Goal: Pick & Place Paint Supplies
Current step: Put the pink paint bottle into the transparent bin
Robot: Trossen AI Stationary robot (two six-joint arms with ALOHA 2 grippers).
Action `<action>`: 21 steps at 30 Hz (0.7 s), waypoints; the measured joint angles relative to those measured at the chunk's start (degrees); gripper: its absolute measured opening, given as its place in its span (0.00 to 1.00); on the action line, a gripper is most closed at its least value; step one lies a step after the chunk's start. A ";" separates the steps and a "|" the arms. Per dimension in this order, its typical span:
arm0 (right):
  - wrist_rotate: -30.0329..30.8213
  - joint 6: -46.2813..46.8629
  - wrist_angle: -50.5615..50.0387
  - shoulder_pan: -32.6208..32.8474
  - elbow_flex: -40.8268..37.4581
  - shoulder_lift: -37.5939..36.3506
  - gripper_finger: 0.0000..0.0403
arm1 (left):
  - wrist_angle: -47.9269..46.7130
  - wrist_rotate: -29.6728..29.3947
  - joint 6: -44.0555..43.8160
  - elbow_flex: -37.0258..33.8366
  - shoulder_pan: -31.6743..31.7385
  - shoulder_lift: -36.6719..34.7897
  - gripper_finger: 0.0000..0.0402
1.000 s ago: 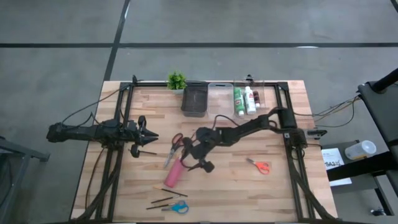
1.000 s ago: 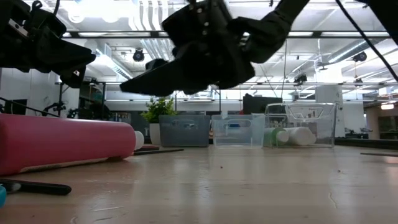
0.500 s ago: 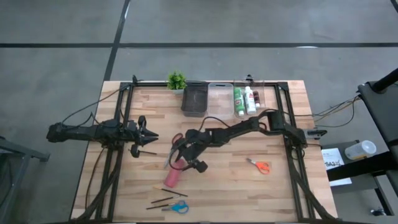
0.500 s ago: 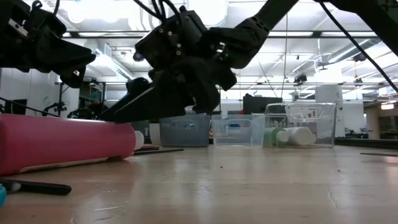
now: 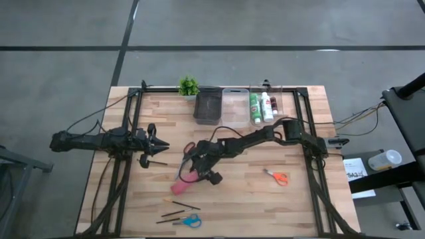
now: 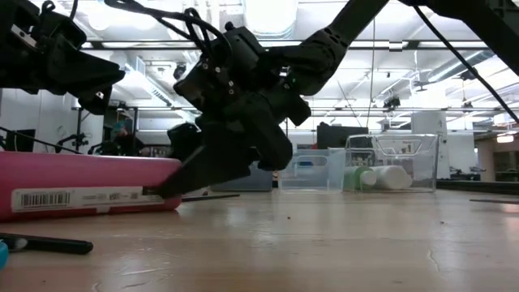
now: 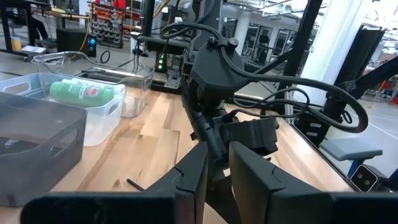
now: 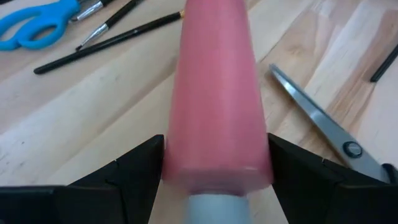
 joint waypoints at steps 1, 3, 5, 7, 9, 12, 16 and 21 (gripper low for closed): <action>0.07 0.03 0.07 0.00 0.00 -0.07 0.65 | 0.00 0.02 0.00 0.00 -0.02 0.02 0.19; 0.12 0.09 0.17 0.00 0.00 -0.22 0.65 | -0.02 0.02 0.00 -0.02 -0.01 0.02 0.19; 0.47 0.23 0.18 0.00 0.00 -0.24 0.65 | 0.00 0.02 0.00 0.00 0.00 0.02 0.19; 0.64 0.22 0.16 0.02 -0.02 -0.18 0.65 | 0.00 0.02 0.00 0.00 0.00 0.02 0.19; 0.64 0.22 -0.09 0.04 -0.04 -0.15 0.65 | 0.00 0.01 0.00 -0.02 0.00 0.02 0.19; 1.01 0.20 -1.06 0.07 -0.05 -0.15 0.65 | 0.00 0.02 0.00 -0.02 0.00 0.02 0.19; 1.20 0.22 -1.09 0.13 -0.07 -0.11 0.65 | 0.00 0.02 0.00 -0.02 0.00 0.02 0.19; 1.20 0.35 -1.07 0.13 -0.07 -0.11 0.62 | -0.01 0.01 0.01 -0.01 0.00 0.02 0.19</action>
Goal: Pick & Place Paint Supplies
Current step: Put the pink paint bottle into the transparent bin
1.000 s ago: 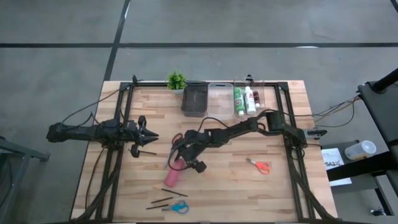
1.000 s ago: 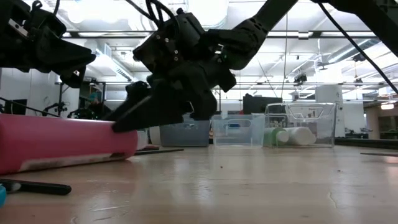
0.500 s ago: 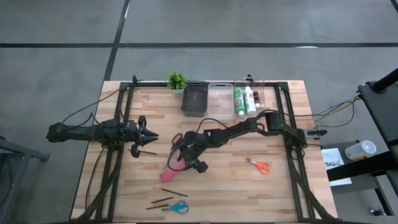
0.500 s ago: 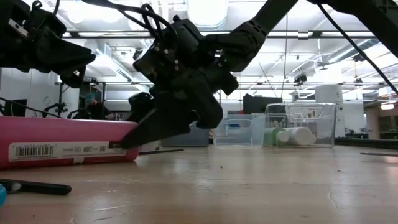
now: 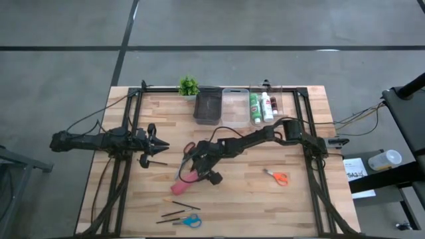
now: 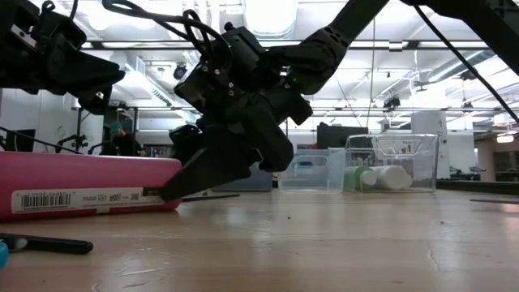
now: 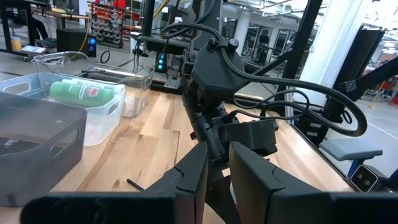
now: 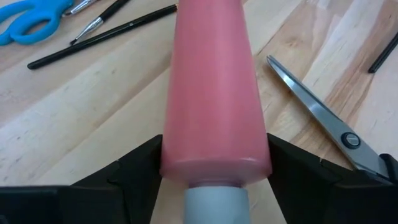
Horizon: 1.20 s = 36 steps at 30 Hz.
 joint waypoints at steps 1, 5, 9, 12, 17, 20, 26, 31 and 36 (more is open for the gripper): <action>-0.02 0.32 0.00 0.00 0.00 0.00 0.60 | -0.01 0.01 0.01 -0.01 0.00 0.00 0.19; -0.04 1.70 0.02 0.00 0.00 0.00 0.54 | 0.01 0.01 -0.01 -0.01 -0.02 0.00 0.19; -0.04 1.98 0.02 0.00 -0.01 0.00 0.55 | 0.00 0.00 0.00 0.00 0.00 0.00 0.19; -0.04 1.97 0.04 0.00 -0.02 0.00 0.58 | -0.01 0.01 0.01 0.01 0.00 0.00 0.19; -0.08 2.45 0.02 0.00 -0.02 0.00 0.54 | -0.01 0.00 0.00 0.01 -0.01 0.00 0.19; -0.11 2.45 0.02 0.00 -0.02 0.00 0.53 | -0.01 -0.01 0.01 -0.01 -0.02 0.00 0.19; -0.12 2.45 0.02 0.00 -0.02 0.00 0.56 | 0.00 0.00 0.00 0.01 -0.01 0.00 0.19; -0.12 2.45 0.01 0.00 -0.02 0.01 0.55 | -0.01 -0.01 0.01 -0.01 0.00 0.00 0.19; -0.17 3.10 -0.01 0.00 -0.02 0.02 0.54 | -0.01 0.00 0.00 0.00 -0.01 0.00 0.19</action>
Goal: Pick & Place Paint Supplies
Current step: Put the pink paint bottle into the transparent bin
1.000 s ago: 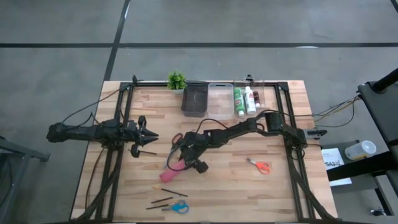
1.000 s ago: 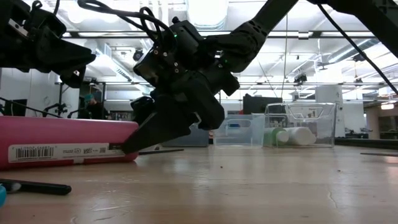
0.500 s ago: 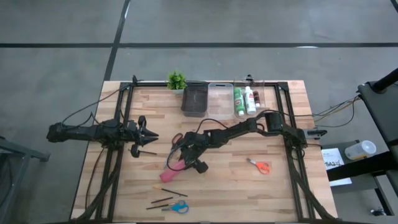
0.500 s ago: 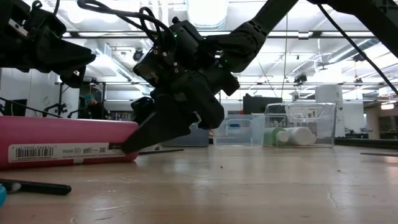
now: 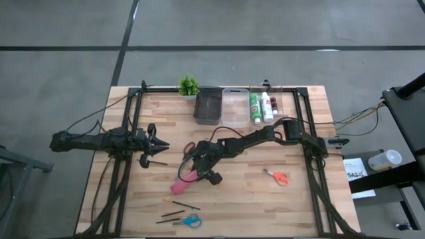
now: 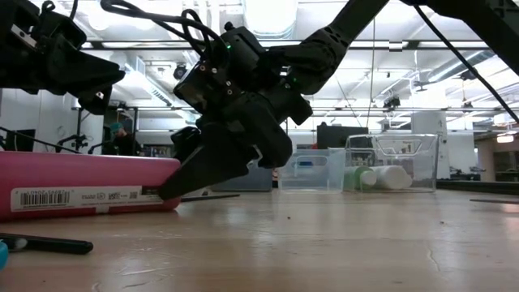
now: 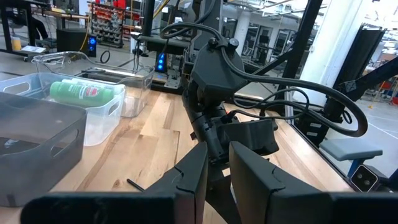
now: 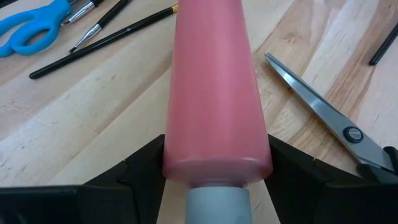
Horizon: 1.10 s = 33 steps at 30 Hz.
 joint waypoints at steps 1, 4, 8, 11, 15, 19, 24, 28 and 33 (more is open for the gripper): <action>0.00 0.11 0.01 0.00 0.00 0.00 0.54 | 0.00 0.00 0.01 -0.02 0.01 0.00 0.19; 0.00 0.18 -0.01 0.00 0.00 0.00 0.54 | 0.00 0.00 0.00 0.00 0.01 0.00 0.19; -0.02 0.25 -0.02 0.00 0.00 -0.01 0.54 | 0.00 0.01 0.00 -0.02 0.01 0.00 0.19; -0.02 0.87 -0.46 0.00 -0.02 -0.36 0.54 | 0.00 0.01 0.00 -0.01 0.00 0.00 0.19; 0.00 0.85 -2.04 -0.09 -0.09 -1.46 0.54 | 0.00 0.00 -0.01 0.00 0.00 0.02 0.19; 0.07 1.08 -3.68 -0.11 -0.11 -2.87 0.54 | 0.00 0.01 0.00 -0.02 0.01 0.02 0.19; 0.40 1.30 -8.23 -0.11 -0.11 -5.81 0.54 | 0.00 -0.01 -0.01 -0.01 0.00 0.05 0.19; 2.38 3.71 -12.62 -0.34 -0.13 -9.33 0.54 | 0.00 -0.01 -0.01 -0.01 0.01 0.40 0.19; 5.93 4.18 -20.09 -1.08 -0.43 -14.44 0.54 | 0.02 -0.01 -0.02 0.01 0.01 0.57 0.19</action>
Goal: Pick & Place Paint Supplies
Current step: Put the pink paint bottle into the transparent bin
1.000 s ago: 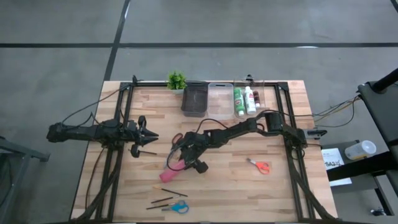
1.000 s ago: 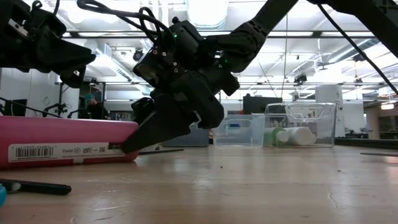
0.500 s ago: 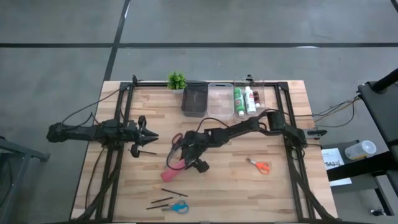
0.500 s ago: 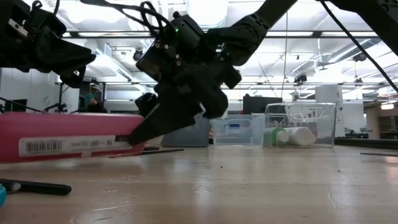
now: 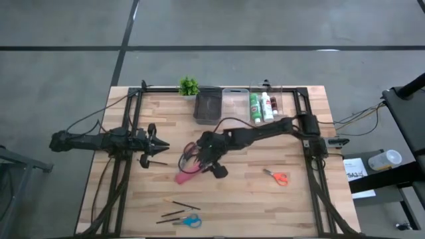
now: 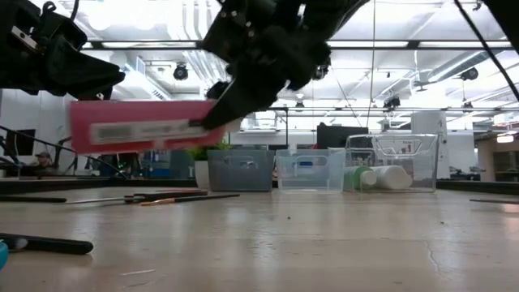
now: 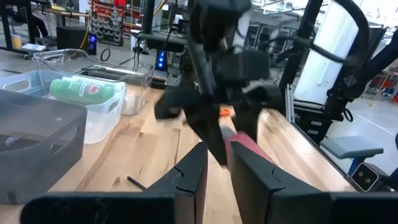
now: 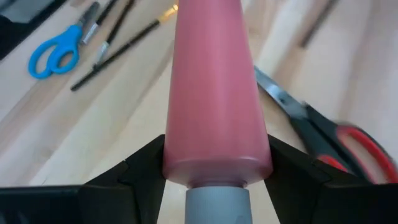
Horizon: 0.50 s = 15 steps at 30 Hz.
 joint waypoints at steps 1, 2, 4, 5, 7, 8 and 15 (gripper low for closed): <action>0.65 0.00 -0.96 -0.09 -0.23 -1.20 0.54 | -0.02 0.01 0.01 0.00 -0.02 0.06 0.19; 1.31 -0.10 -2.13 -0.20 -0.64 -2.45 0.54 | -0.02 0.00 0.02 -0.02 -0.02 0.13 0.19; 1.98 -0.26 -4.28 -0.57 -1.96 -5.13 0.54 | -0.01 0.00 0.02 -0.01 -0.01 0.11 0.19; 2.36 -0.26 -4.35 -0.76 -2.93 -6.60 0.54 | -0.02 0.00 0.02 -0.01 -0.02 0.13 0.19; 3.47 -0.15 -4.16 -1.30 -5.51 -9.72 0.54 | -0.02 0.00 0.00 -0.02 0.00 0.11 0.19; 3.73 -0.10 -4.05 -1.64 -6.96 -11.60 0.54 | -0.01 0.01 0.00 -0.01 -0.02 0.11 0.19; 14.19 6.37 -2.95 -2.59 -18.89 -25.56 0.54 | 0.00 0.00 0.01 -0.02 0.00 0.15 0.19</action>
